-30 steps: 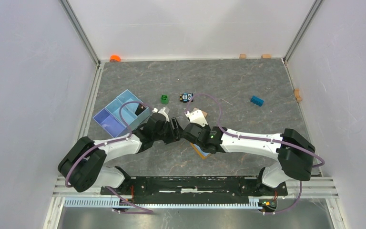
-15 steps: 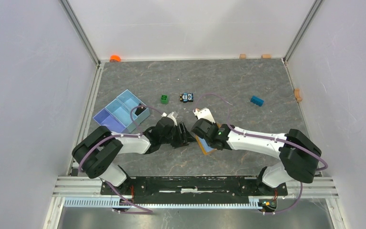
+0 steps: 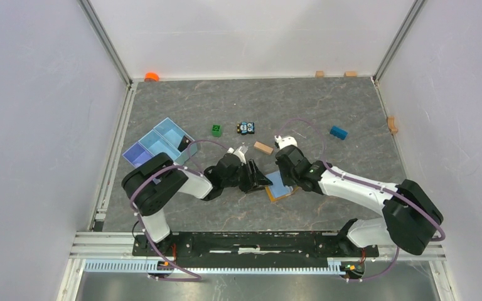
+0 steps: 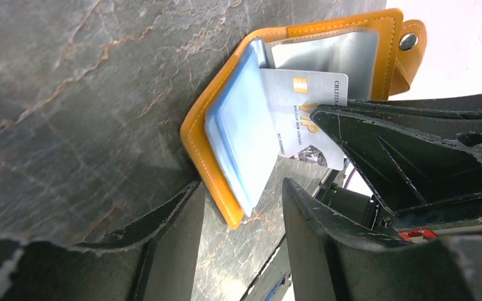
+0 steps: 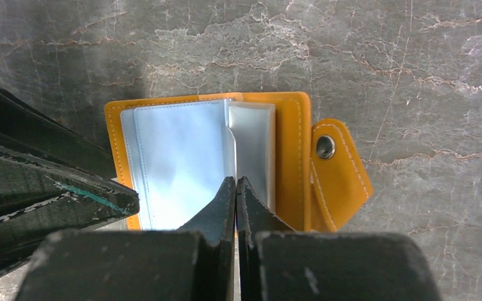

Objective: Put the credit cards into the card holder
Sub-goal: Open the card holder at the center of the board, then insert the credit card into the card holder.

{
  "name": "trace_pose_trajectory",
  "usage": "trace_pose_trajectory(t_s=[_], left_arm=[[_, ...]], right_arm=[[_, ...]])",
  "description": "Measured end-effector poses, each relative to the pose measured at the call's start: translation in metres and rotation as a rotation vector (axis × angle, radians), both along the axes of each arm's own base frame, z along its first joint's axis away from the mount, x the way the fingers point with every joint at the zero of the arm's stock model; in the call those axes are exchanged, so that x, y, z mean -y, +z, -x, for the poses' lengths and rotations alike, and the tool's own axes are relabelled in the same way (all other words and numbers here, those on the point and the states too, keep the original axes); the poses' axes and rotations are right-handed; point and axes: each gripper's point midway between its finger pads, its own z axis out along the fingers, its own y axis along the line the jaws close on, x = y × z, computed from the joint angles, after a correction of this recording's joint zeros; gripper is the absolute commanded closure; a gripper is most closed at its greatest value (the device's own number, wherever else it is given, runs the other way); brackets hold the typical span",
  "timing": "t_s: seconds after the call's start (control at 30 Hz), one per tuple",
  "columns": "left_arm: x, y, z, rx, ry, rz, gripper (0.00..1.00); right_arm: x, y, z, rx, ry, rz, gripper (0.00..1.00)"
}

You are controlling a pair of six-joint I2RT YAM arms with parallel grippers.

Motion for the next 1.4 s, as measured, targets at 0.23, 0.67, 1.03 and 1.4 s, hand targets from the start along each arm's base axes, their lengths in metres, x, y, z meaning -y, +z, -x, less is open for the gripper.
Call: trace_pose_trajectory(t_s=[0.23,0.67,1.03,1.4], left_arm=[[0.010,-0.004,-0.005,-0.003,0.000,0.020,0.54],[0.016,-0.014,-0.010,-0.011,0.002,0.018,0.98],[0.006,-0.015,-0.014,0.003,-0.064,0.004,0.98],[-0.008,-0.016,-0.014,-0.002,-0.136,0.007,0.98]], right_arm=[[0.001,-0.002,-0.009,-0.013,-0.011,-0.119,1.00],[0.008,-0.004,-0.016,-0.010,-0.032,-0.257,1.00],[0.013,-0.014,-0.012,-0.057,-0.036,-0.430,1.00],[0.004,-0.020,-0.005,-0.082,-0.064,-0.580,1.00]])
